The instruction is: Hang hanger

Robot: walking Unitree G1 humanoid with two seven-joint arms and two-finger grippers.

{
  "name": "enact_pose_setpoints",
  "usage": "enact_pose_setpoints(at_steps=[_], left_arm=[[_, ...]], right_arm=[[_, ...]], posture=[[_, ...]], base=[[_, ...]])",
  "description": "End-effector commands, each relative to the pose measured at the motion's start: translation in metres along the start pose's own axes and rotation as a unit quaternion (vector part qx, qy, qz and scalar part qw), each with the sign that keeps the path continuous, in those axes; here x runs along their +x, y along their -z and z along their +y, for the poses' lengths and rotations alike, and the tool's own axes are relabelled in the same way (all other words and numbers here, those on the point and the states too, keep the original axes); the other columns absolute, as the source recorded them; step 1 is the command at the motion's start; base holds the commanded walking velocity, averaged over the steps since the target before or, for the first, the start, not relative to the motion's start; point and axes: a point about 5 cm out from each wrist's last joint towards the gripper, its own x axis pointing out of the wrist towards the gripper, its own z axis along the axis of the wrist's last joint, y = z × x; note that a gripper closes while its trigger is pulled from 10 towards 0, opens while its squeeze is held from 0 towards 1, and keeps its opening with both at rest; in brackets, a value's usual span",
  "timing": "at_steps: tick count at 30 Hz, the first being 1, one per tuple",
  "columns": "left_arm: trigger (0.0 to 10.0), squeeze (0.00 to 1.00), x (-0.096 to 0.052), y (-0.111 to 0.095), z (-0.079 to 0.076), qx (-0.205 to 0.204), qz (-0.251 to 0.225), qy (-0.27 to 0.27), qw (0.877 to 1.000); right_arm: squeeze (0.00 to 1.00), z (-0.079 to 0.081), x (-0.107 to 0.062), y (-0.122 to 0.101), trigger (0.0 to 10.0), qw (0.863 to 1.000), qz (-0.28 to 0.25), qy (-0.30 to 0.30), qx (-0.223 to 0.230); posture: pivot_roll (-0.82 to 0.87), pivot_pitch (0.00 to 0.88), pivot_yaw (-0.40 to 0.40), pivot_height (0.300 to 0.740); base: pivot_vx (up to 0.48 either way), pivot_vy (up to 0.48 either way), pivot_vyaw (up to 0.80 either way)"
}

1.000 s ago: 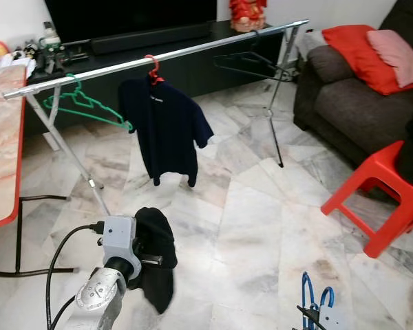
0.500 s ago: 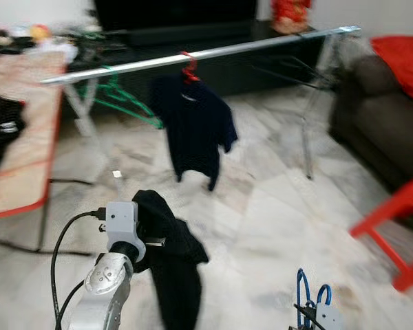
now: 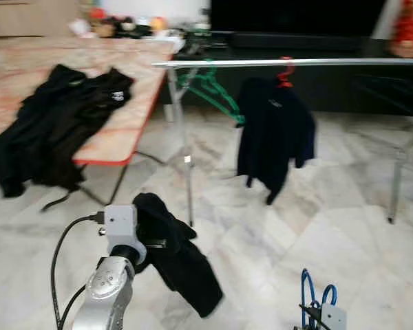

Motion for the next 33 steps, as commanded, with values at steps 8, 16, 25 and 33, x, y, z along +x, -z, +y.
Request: enact_pose_setpoints(at_steps=[8,16,25,33], left_arm=[[10.0,0.00,-0.002,-0.013,0.005,0.011,-0.021,-0.002,1.000],[10.0,0.00,-0.004,-0.017,0.009,0.029,-0.023,0.008,0.999],[10.0,0.00,-0.007,-0.019,0.009,0.024,-0.023,0.009,0.999],[10.0,0.00,-0.009,-0.021,0.011,0.024,-0.023,0.006,0.999]], right_arm=[[0.00,0.003,-0.001,0.006,10.0,1.000,0.009,-0.002,0.011],[0.00,0.010,-0.001,0.012,10.0,0.999,0.020,-0.012,0.023],[0.00,0.014,-0.002,0.014,10.0,1.000,0.019,-0.016,0.016],[0.00,0.011,-0.002,0.015,10.0,0.999,0.022,-0.010,0.022]], posture=[[0.07,0.127,-0.034,0.740],[0.09,0.106,-0.023,0.740],[0.10,0.094,-0.022,0.740],[0.11,0.111,-0.025,0.740]], base=[[0.000,0.480,0.00],[0.000,0.480,0.00],[0.000,0.480,0.00],[0.000,0.480,0.00]])
